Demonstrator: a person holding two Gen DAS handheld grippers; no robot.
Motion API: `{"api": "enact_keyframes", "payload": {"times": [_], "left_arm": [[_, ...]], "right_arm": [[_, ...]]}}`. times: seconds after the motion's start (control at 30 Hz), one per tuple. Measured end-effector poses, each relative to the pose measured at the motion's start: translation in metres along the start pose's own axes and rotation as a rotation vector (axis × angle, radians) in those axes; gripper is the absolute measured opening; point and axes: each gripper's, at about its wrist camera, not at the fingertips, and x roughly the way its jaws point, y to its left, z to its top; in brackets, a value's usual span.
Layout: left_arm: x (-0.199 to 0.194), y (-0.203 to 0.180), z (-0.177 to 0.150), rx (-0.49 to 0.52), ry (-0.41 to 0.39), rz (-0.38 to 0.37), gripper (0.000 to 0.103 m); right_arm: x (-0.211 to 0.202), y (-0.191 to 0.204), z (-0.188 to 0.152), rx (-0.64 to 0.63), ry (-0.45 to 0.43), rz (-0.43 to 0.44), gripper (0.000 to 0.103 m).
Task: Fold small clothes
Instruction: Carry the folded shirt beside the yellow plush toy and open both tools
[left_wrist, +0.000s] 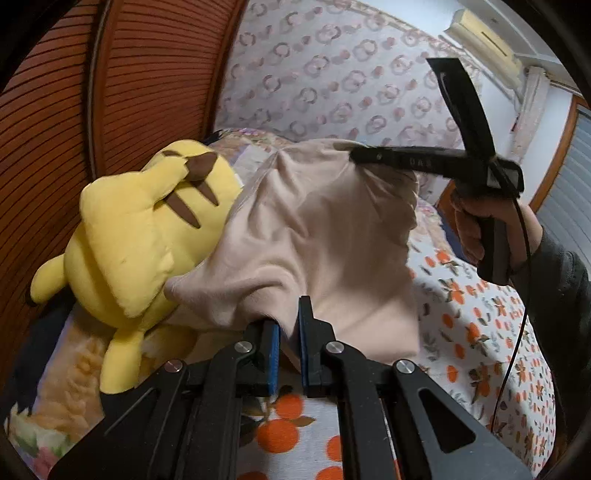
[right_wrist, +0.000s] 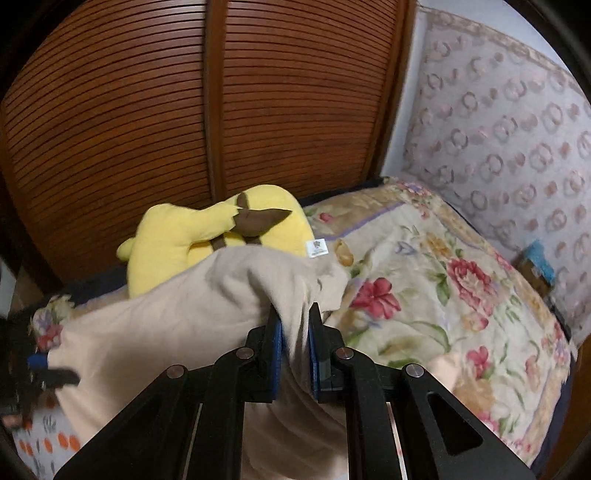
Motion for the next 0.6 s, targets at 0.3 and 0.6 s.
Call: {"api": "enact_keyframes", "payload": {"times": [0.3, 0.6], "left_arm": [[0.0, -0.002, -0.001, 0.026, 0.023, 0.026, 0.042], [0.005, -0.006, 0.0, 0.064, 0.054, 0.015, 0.078]], "right_arm": [[-0.021, -0.011, -0.02, 0.172, -0.047, -0.112, 0.057], [-0.002, -0.02, -0.071, 0.39, 0.075, -0.043, 0.059]]}}
